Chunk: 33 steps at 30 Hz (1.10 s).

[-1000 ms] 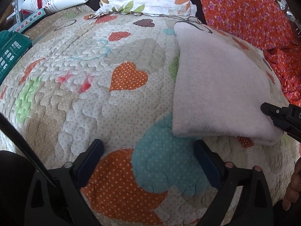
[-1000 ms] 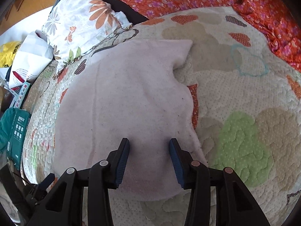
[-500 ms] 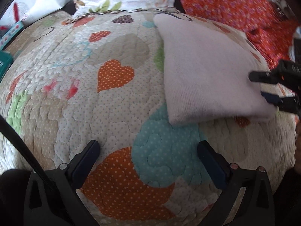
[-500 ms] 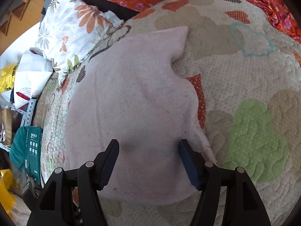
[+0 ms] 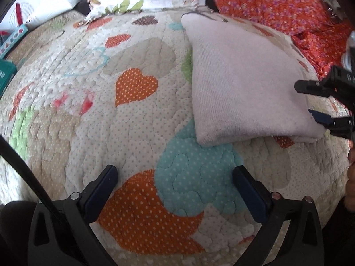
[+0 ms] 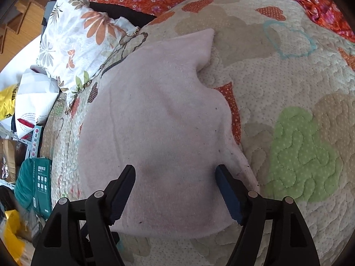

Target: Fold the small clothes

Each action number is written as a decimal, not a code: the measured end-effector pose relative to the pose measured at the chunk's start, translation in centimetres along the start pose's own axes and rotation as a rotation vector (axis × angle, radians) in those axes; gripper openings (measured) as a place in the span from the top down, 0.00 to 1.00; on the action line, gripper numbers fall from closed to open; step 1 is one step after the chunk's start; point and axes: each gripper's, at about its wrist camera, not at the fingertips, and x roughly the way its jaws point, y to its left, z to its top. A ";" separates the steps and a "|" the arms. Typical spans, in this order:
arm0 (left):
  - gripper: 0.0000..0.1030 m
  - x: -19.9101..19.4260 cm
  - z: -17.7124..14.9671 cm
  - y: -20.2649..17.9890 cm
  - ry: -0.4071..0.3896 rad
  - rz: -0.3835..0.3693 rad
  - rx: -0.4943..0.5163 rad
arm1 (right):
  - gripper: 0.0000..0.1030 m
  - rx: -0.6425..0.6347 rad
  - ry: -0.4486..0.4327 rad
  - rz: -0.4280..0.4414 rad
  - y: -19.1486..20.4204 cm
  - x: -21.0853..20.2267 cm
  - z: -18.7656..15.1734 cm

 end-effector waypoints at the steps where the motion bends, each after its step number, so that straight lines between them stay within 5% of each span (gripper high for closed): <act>1: 0.00 -0.3 0.1 0.1 0.006 -0.010 -0.020 | 0.24 -0.006 -0.006 -0.006 0.1 -0.1 -0.2; 4: 0.00 -2.9 0.0 0.1 -0.052 -0.029 -0.068 | 0.24 -0.046 -0.018 -0.035 0.3 -0.4 -0.7; 11: 0.00 -10.8 -1.1 -1.6 -0.336 0.092 0.006 | 0.24 -0.178 -0.078 -0.125 1.2 -0.9 -2.8; 17: 0.00 -15.6 -0.9 -1.5 -0.496 0.108 0.023 | 0.24 -0.209 -0.175 -0.153 1.7 -2.7 -5.4; 22: 0.00 -16.0 0.4 -2.0 -0.496 0.078 0.075 | 0.24 -0.166 -0.257 -0.190 1.0 -4.7 -5.7; 33: 0.00 -13.0 -0.5 -2.3 -0.342 0.072 0.070 | 0.24 -0.197 -0.295 -0.277 1.8 -5.7 -4.0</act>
